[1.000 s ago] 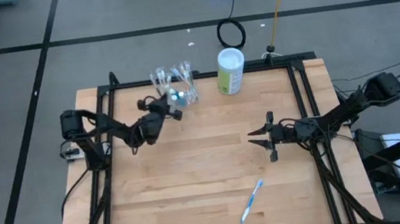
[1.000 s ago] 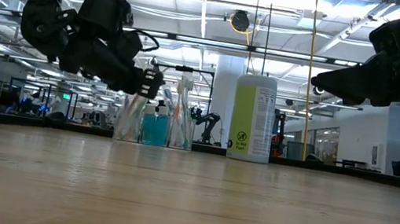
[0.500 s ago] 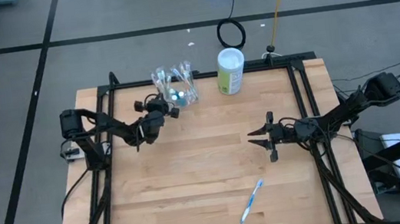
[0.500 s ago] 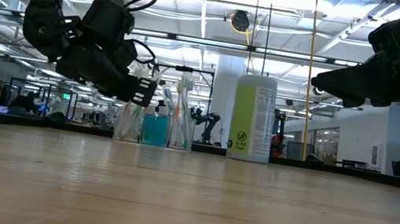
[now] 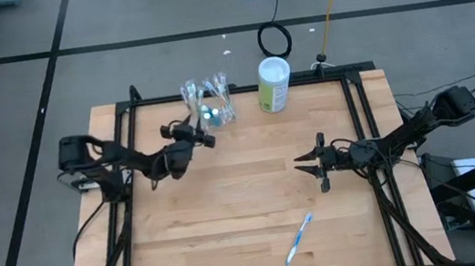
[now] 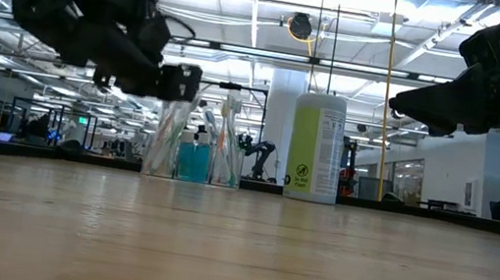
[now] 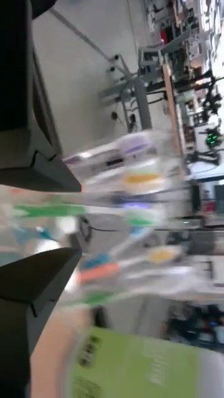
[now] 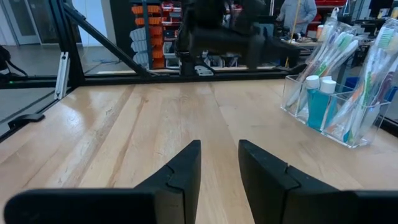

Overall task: Pick & Place toothbrushing station
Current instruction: Put the blue toothbrush into the transparent organizer

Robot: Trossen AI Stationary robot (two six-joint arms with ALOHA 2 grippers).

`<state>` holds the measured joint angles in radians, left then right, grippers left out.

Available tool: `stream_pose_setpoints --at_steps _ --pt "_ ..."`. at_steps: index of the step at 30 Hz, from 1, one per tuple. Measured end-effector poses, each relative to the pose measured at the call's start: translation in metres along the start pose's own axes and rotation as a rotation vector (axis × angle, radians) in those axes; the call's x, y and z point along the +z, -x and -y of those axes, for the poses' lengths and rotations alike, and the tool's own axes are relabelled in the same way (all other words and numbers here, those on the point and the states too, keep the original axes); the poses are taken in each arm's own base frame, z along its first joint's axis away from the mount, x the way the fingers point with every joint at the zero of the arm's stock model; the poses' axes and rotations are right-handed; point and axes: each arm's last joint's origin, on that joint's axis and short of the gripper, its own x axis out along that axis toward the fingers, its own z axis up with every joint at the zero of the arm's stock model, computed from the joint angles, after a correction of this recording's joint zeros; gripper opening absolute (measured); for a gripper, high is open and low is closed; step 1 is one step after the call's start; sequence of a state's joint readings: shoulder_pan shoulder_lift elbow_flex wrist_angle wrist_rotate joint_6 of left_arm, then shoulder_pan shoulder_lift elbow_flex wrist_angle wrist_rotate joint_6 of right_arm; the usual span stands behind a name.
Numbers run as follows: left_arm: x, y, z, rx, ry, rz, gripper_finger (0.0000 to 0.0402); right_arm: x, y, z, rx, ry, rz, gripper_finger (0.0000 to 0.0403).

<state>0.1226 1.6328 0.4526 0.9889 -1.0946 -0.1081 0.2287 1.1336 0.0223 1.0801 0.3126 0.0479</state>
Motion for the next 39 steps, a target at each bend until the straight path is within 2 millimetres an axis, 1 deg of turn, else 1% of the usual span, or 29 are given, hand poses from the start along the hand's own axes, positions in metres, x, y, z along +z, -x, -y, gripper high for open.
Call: stream_pose_setpoints --at_steps 3,6,8,10,13,14,15,17,19,21,23,25,27,30,33,36,39 --pt "0.016 0.017 0.004 -0.063 0.058 0.033 0.0171 0.001 0.000 0.000 -0.001 0.049 0.014 0.0102" --pt "0.031 0.040 0.011 -0.235 0.138 0.055 0.0171 0.008 0.000 0.000 -0.022 0.143 0.080 0.0102" --pt "0.036 0.055 0.016 -0.359 0.182 0.057 0.0167 0.015 0.001 0.000 -0.035 0.160 0.150 0.0102" --pt "0.037 0.067 0.021 -0.485 0.189 0.050 0.0161 0.021 0.002 0.000 -0.030 0.153 0.203 0.0102" --pt "0.036 0.083 0.028 -0.662 0.173 0.037 0.0152 0.024 0.001 -0.003 0.050 0.157 0.231 0.0102" --pt "0.035 0.087 0.030 -0.717 0.167 0.031 0.0149 0.025 -0.001 -0.004 0.084 0.166 0.222 0.0102" --pt "0.034 0.090 0.031 -0.761 0.155 0.026 0.0146 0.030 -0.005 -0.007 0.122 0.168 0.233 0.0102" --pt "0.034 0.092 0.032 -0.818 0.136 0.027 0.0142 0.042 -0.013 -0.015 0.228 0.165 0.256 0.0104" --pt "0.035 0.092 0.033 -0.836 0.141 0.030 0.0138 0.045 -0.020 -0.026 0.374 0.135 0.188 0.0109" --pt "0.036 0.092 0.033 -0.835 0.165 0.029 0.0136 0.040 -0.023 -0.039 0.505 0.096 0.054 0.0120" --pt "0.035 0.090 0.032 -0.830 0.173 0.022 0.0137 0.038 -0.023 -0.052 0.577 0.085 -0.056 0.0134" --pt "0.034 0.090 0.032 -0.827 0.182 -0.001 0.0139 0.030 -0.019 -0.062 0.598 0.100 -0.150 0.0150" --pt "0.031 0.090 0.032 -0.824 0.188 -0.032 0.0140 0.019 -0.014 -0.068 0.581 0.135 -0.233 0.0165" --pt "0.028 0.090 0.032 -0.820 0.184 -0.062 0.0140 0.002 -0.006 -0.073 0.568 0.179 -0.306 0.0182" --pt "0.024 0.089 0.032 -0.806 0.178 -0.095 0.0140 -0.017 -0.001 -0.074 0.578 0.180 -0.392 0.0192" --pt "0.022 0.089 0.032 -0.798 0.181 -0.115 0.0140 -0.029 -0.004 -0.078 0.591 0.205 -0.424 0.0194" --pt "0.020 0.088 0.031 -0.795 0.163 -0.127 0.0140 -0.042 -0.009 -0.082 0.610 0.289 -0.446 0.0192"
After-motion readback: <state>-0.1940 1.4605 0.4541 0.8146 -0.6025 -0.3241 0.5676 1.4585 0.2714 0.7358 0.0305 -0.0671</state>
